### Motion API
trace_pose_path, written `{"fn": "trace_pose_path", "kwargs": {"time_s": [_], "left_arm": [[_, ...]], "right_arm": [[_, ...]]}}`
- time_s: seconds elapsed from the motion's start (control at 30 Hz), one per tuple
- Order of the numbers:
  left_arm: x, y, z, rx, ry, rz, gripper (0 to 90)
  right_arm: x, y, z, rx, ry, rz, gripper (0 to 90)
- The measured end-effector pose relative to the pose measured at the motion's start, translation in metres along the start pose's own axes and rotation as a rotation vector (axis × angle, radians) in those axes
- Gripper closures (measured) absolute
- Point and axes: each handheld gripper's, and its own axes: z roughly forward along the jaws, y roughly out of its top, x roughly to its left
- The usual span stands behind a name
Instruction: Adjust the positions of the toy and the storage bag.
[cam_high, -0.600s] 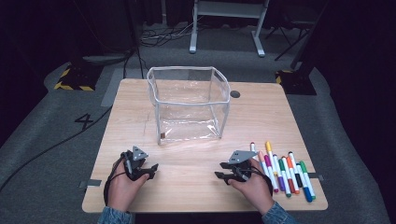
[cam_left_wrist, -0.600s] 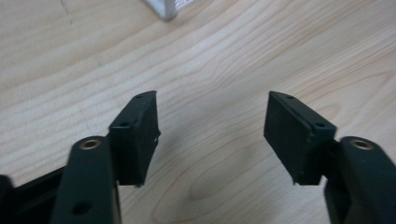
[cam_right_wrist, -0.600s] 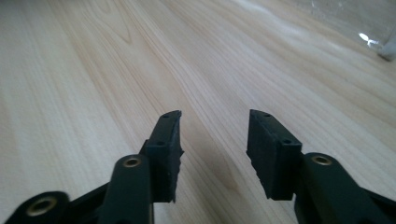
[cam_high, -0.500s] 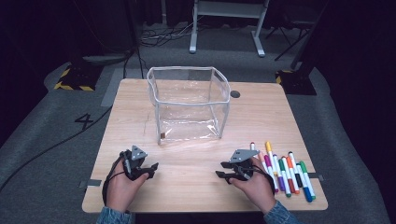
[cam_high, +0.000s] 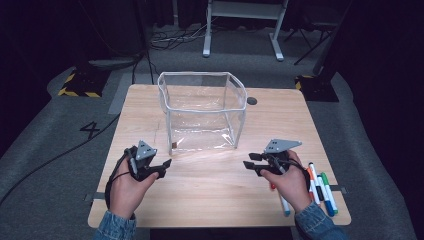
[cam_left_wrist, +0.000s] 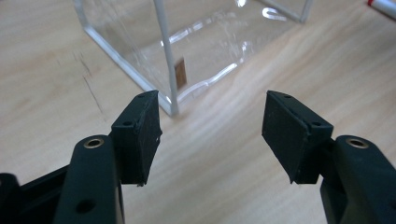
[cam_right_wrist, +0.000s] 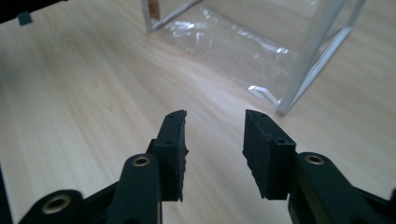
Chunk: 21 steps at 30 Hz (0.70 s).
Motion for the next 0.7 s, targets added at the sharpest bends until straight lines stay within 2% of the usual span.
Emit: {"fn": "trace_pose_path", "kwargs": {"time_s": [0.03,0.07,0.13,0.2,0.23,0.3,0.4,0.5,0.57,0.63,0.67,0.7], "left_arm": [[0.001,0.004,0.000,-0.014,0.005,-0.002,38.6],[0.004,0.012,0.000,-0.028,0.001,-0.025,38.8],[0.006,0.016,0.001,-0.039,-0.002,-0.030,39.7],[0.014,0.026,0.007,-0.064,0.006,-0.036,40.3],[0.014,0.026,0.007,-0.064,0.006,-0.036,40.5],[0.019,0.032,0.014,-0.086,0.000,-0.044,41.2],[0.026,0.039,0.025,-0.085,0.000,-0.057,48.4],[0.027,0.045,0.035,-0.069,0.014,-0.049,55.7],[0.025,0.048,0.038,-0.047,0.019,-0.039,68.0],[0.023,0.051,0.038,-0.015,0.061,-0.016,86.8],[0.023,0.052,0.038,-0.015,0.052,-0.029,87.3],[0.024,0.052,0.038,-0.014,0.049,-0.028,87.5]], "right_arm": [[-0.003,0.004,-0.001,-0.009,-0.010,-0.001,62.3],[-0.005,0.008,-0.002,-0.015,-0.019,-0.003,63.0],[-0.008,0.012,-0.002,-0.021,-0.026,-0.005,63.7],[-0.019,0.022,0.000,-0.022,-0.045,-0.004,65.9],[-0.019,0.022,0.000,-0.022,-0.045,-0.004,65.9],[-0.027,0.029,0.003,-0.023,-0.057,-0.003,68.7],[-0.041,0.036,0.011,-0.028,-0.060,0.020,69.3],[-0.051,0.043,0.021,-0.035,-0.073,0.026,69.1],[-0.055,0.049,0.028,-0.044,-0.075,0.019,69.4],[-0.059,0.053,0.035,-0.039,-0.077,0.012,69.9],[-0.060,0.055,0.038,-0.037,-0.079,0.006,71.2],[-0.062,0.059,0.044,-0.033,-0.073,-0.013,76.2]]}}
